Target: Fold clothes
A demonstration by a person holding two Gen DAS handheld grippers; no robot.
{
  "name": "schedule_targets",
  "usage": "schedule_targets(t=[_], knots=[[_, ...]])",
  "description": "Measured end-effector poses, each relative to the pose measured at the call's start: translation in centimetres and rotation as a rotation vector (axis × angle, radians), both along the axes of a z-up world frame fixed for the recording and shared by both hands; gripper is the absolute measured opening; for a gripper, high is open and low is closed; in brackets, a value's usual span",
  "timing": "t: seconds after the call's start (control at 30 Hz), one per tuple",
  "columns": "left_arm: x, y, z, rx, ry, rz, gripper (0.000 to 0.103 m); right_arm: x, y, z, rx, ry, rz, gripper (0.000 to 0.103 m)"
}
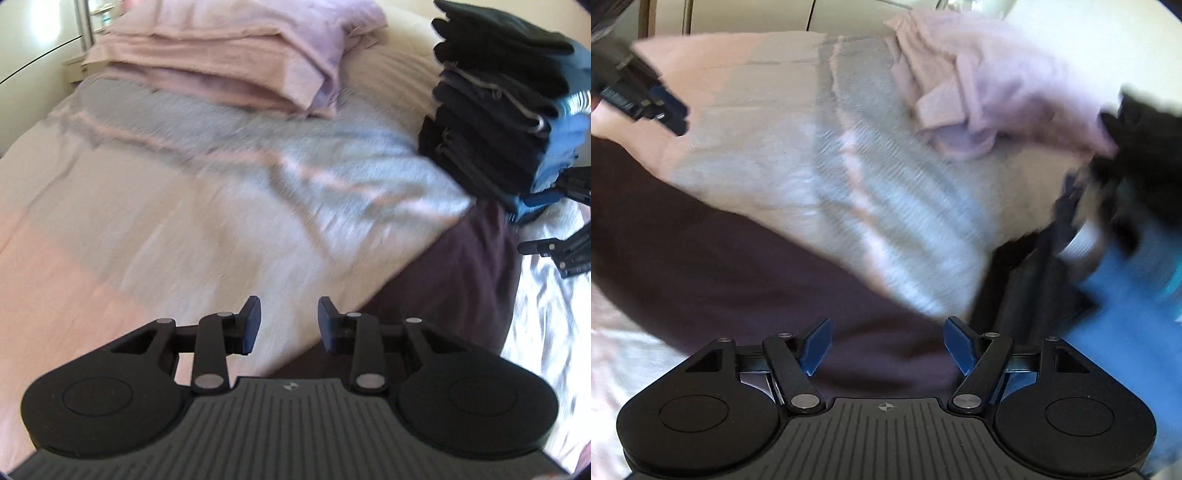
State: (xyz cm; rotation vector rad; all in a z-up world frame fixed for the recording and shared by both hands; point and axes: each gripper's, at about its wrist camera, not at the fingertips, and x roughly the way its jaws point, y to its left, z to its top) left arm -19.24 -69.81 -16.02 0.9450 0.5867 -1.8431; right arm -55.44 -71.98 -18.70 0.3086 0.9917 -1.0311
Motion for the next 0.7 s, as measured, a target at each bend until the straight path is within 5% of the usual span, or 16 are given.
schedule_targets(t=[0.17, 0.27, 0.5, 0.7], knots=[[6.6, 8.3, 0.3, 0.069, -0.103, 0.183, 0.031, -1.3, -1.0, -4.6, 0.266, -0.073, -0.144, 0.07], [11.1, 15.1, 0.6, 0.14, -0.159, 0.354, 0.033, -2.0, 0.4, -3.8, 0.256, -0.114, -0.22, 0.07], [17.3, 31.8, 1.8, 0.279, -0.221, 0.685, 0.043, 1.8, 6.1, -1.7, 0.322, -0.198, -0.177, 0.07], [21.7, 44.3, 2.7, 0.296, -0.223, 0.782, 0.047, 10.3, 14.3, -0.4, 0.395, -0.236, -0.025, 0.07]])
